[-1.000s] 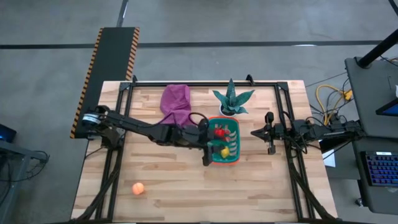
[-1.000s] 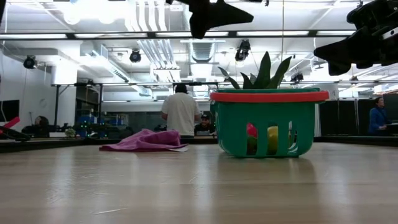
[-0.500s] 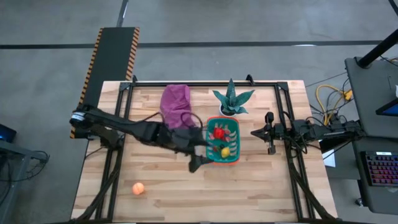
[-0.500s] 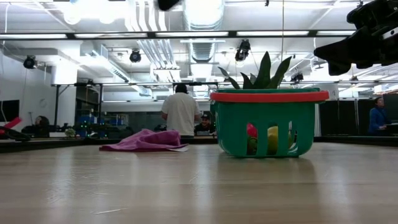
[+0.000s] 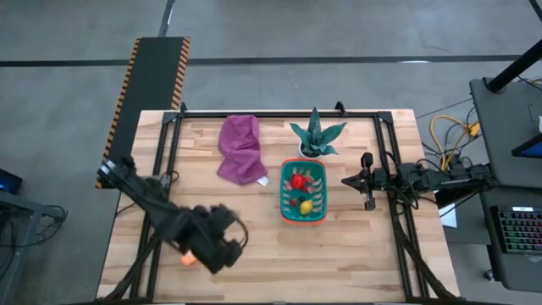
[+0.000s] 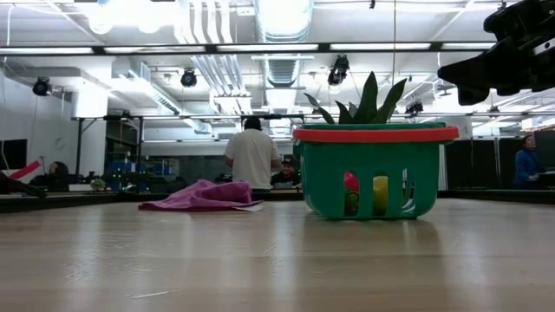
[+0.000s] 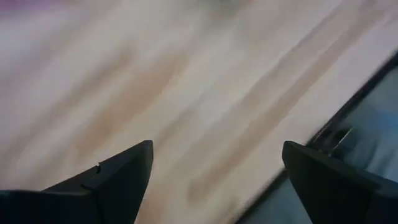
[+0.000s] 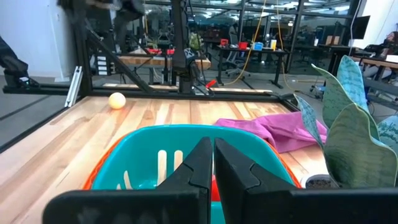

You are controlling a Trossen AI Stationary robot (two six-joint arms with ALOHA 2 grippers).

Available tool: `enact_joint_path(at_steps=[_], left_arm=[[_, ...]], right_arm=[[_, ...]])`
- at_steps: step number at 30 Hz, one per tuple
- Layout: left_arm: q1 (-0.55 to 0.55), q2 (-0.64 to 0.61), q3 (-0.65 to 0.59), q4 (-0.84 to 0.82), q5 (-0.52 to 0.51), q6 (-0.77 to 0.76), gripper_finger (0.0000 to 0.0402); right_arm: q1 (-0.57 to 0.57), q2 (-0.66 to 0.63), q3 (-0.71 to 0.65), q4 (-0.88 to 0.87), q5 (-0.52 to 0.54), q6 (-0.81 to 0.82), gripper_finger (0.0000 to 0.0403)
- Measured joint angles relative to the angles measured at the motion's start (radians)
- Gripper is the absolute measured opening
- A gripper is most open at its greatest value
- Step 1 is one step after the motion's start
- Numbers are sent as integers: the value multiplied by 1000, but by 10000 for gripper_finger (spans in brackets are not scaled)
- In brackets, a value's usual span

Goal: Pick and placing Produce into tupperware
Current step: Put the pink peach into the blue basket

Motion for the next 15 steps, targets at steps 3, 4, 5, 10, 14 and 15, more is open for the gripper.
enact_joint_path(at_steps=[3, 4, 5, 10, 14, 15], left_arm=[[-38, 75, 46, -136, 186, -158, 342], [-49, 103, 55, -184, 248, -194, 342], [-60, 128, 59, -221, 308, -223, 342], [-93, 210, 47, -220, 408, -270, 342], [-111, 263, 22, -216, 474, -261, 342], [-114, 273, 14, -215, 499, -259, 342]], right_arm=[[0, 0, 0, 0, 0, 2, 9], [0, 0, 0, 0, 0, 2, 9], [0, 0, 0, 0, 0, 2, 9], [0, 1, 0, 1, 0, 1, 9], [0, 2, 0, 1, 0, -3, 9], [0, 2, 0, 1, 0, -8, 9]])
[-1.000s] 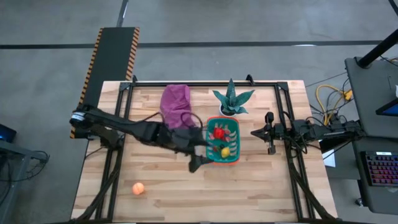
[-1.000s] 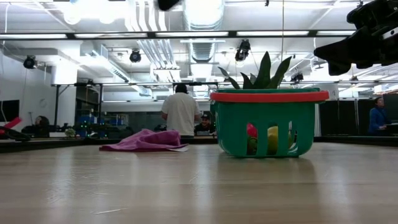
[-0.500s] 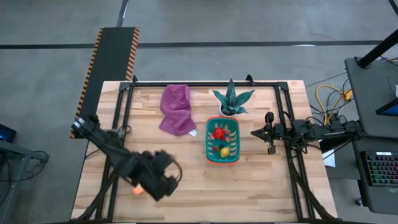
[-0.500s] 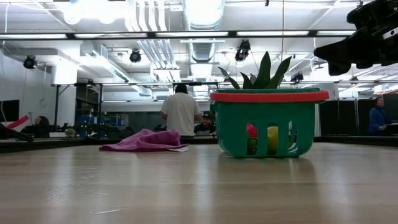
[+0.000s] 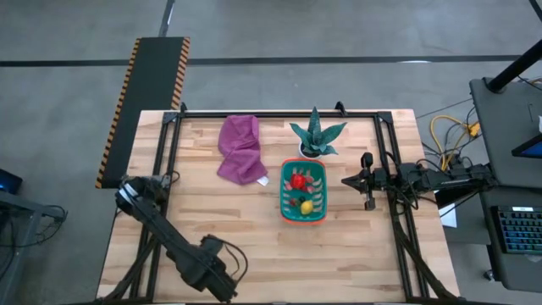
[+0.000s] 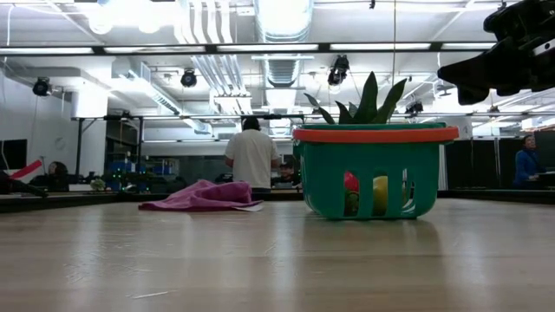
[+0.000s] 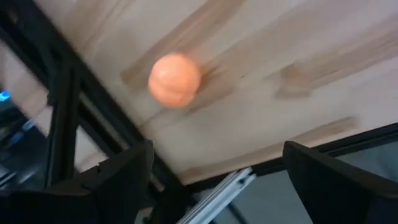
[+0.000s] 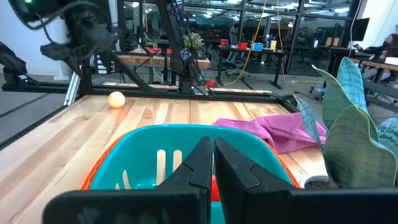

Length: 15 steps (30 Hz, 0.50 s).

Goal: Pick and placing Produce into tupperware
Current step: Put the pink peach into the blue basket

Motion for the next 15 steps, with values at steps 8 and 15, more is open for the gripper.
enact_joint_path(at_steps=[8, 15], left_arm=[[-27, 68, -32, -2, 41, 83, 342], [-37, 81, -88, -1, 25, 137, 342]], right_arm=[[0, 0, 0, 0, 0, -8, 9], [0, 2, 0, 1, 0, -8, 9]])
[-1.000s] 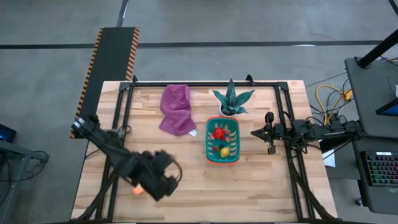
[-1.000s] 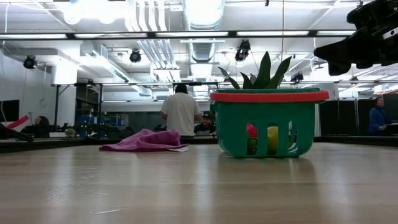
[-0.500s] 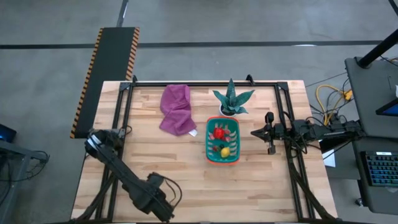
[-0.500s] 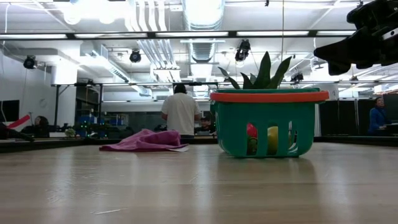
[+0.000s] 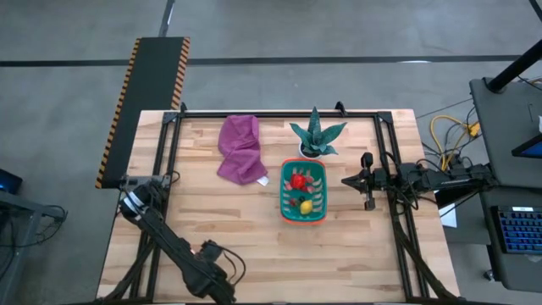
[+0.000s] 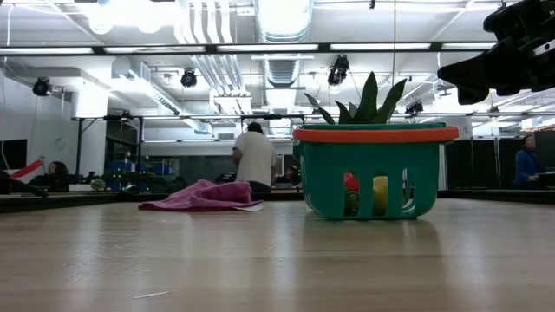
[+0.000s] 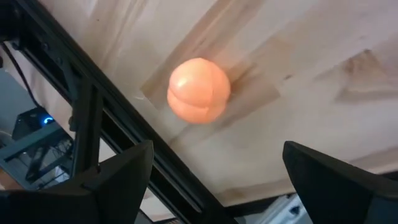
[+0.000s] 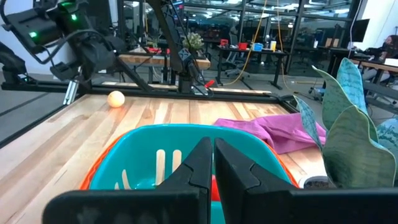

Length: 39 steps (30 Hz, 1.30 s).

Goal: Pick and placing Produce into tupperware
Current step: Put the pink peach into the blue basket

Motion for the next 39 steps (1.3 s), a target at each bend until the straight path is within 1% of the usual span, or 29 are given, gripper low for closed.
enact_joint_path(at_steps=[5, 11, 18, 23, 26, 39], left_arm=[[-2, 0, -35, 15, -4, 4, 342], [-3, 0, -121, 133, -4, 4, 342], [-4, 0, -198, 136, 6, 6, 342], [-4, 0, -263, 227, 16, 41, 342], [-5, 0, -300, 249, 23, 48, 342], [-3, -6, -364, 275, 32, 88, 339]], right_arm=[[0, 0, 0, 0, 0, 1, 9], [0, 0, 0, 0, 0, 11, 9], [0, 0, 0, 0, 0, 11, 9], [0, 0, 0, -1, 0, 11, 9], [0, 0, 0, -1, 0, 19, 9], [0, 0, 0, -1, 0, 19, 9]])
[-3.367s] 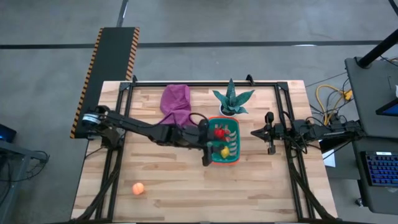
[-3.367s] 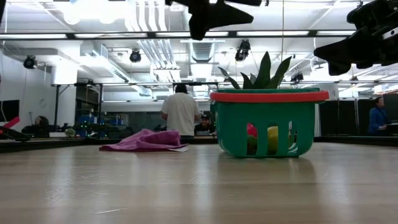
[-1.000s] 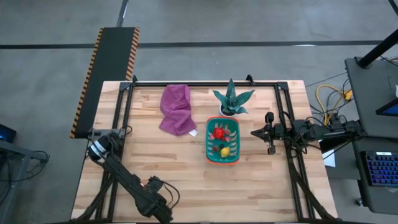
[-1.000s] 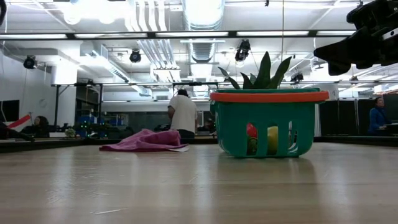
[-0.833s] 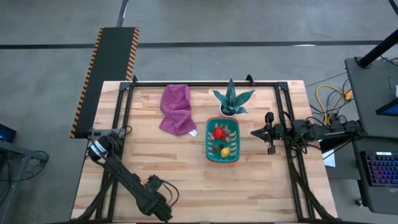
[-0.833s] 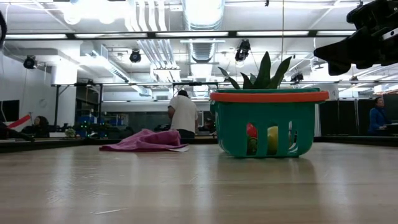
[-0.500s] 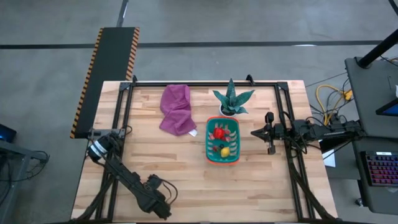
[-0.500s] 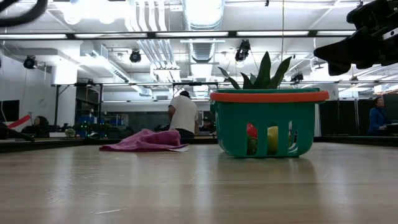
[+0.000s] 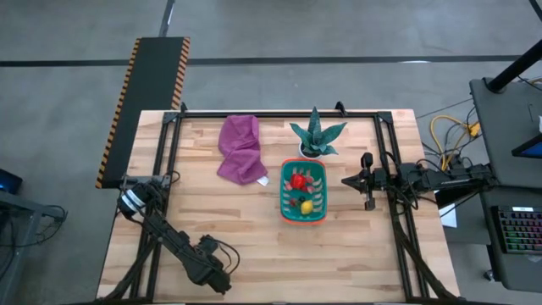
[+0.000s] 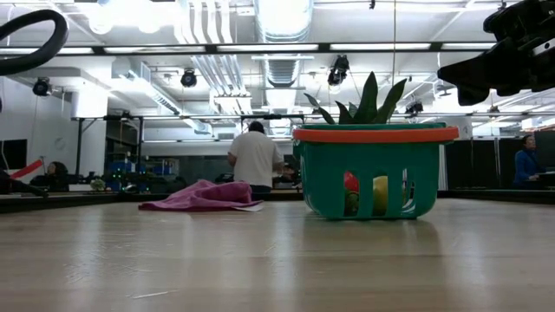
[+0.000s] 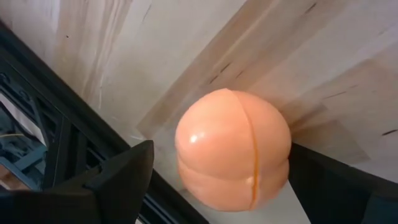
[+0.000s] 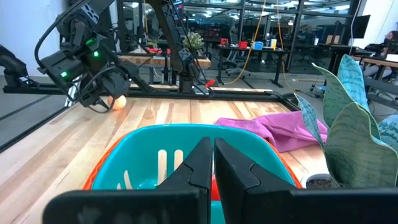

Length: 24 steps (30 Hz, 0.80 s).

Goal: Pick and placing Produce into tupperware
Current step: Put the pink peach into the blue basket

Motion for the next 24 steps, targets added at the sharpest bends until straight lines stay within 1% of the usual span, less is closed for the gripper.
enact_joint_path(at_steps=[4, 10, 17, 20, 24], left_arm=[[0, 1, -1, 7, -3, 0, 317], [-2, 3, -4, 7, -27, 12, 266], [-1, 5, -5, 2, -33, 13, 213], [-1, 5, -5, 2, -35, 13, 203], [-1, 5, -3, 1, -40, 13, 203]], right_arm=[[0, 0, 0, 0, 0, 0, 9], [0, 0, 0, 0, 0, 0, 9], [0, 0, 0, 0, 0, 0, 9], [0, 0, 0, 0, 0, 0, 9], [0, 0, 0, 0, 0, 0, 9]])
